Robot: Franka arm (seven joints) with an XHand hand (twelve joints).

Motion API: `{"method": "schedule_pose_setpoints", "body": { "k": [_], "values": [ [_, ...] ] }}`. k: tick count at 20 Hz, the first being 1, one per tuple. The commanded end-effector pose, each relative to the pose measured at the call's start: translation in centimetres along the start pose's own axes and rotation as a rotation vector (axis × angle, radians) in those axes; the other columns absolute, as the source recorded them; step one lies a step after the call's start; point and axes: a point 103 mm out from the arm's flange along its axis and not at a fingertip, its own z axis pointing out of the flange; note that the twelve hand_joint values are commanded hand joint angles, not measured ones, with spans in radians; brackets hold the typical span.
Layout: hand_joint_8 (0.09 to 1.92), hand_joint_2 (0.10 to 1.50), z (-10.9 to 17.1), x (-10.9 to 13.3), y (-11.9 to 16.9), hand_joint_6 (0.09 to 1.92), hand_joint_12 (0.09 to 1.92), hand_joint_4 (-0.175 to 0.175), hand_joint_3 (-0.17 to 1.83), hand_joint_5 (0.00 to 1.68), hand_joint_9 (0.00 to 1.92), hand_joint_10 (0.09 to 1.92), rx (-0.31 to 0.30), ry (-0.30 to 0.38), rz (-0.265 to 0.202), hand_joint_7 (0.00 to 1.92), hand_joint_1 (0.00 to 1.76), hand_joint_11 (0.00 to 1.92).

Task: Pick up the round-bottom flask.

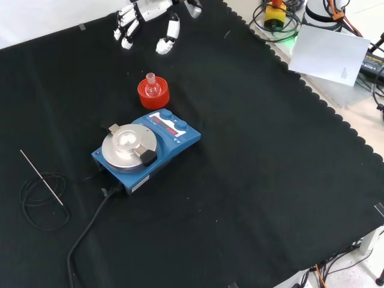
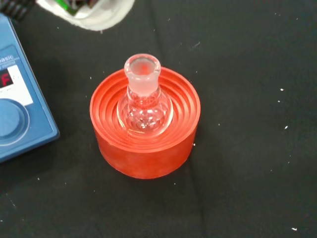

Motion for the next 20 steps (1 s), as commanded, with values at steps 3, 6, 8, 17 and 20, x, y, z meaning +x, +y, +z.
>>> {"method": "schedule_pose_setpoints", "body": {
  "k": [3, 6, 8, 17, 20],
  "values": [
    [0.54, 0.64, 1.8, 0.0, 1.6, 0.09, 1.08, -0.050, 0.69, 0.52, 0.20, 0.68, 0.027, -0.013, -0.005, 0.11, 0.83, 0.00],
    [0.54, 0.63, 2.4, 0.0, 2.2, 0.09, 1.08, -0.050, 0.69, 0.52, 0.20, 0.68, 0.036, -0.021, -0.005, 0.12, 0.83, 0.00],
    [0.54, 0.63, 2.9, -0.1, 2.5, 0.09, 1.08, -0.050, 0.69, 0.53, 0.20, 0.68, 0.048, -0.023, -0.003, 0.12, 0.83, 0.00],
    [0.54, 0.63, 5.0, -0.3, 3.7, 0.09, 1.09, -0.051, 0.69, 0.53, 0.21, 0.68, 0.059, -0.001, -0.001, 0.12, 0.83, 0.00],
    [0.54, 0.63, 5.4, -0.6, 3.9, 0.09, 1.10, -0.050, 0.69, 0.53, 0.21, 0.68, 0.057, 0.000, -0.005, 0.12, 0.84, 0.00]
  ]
}}
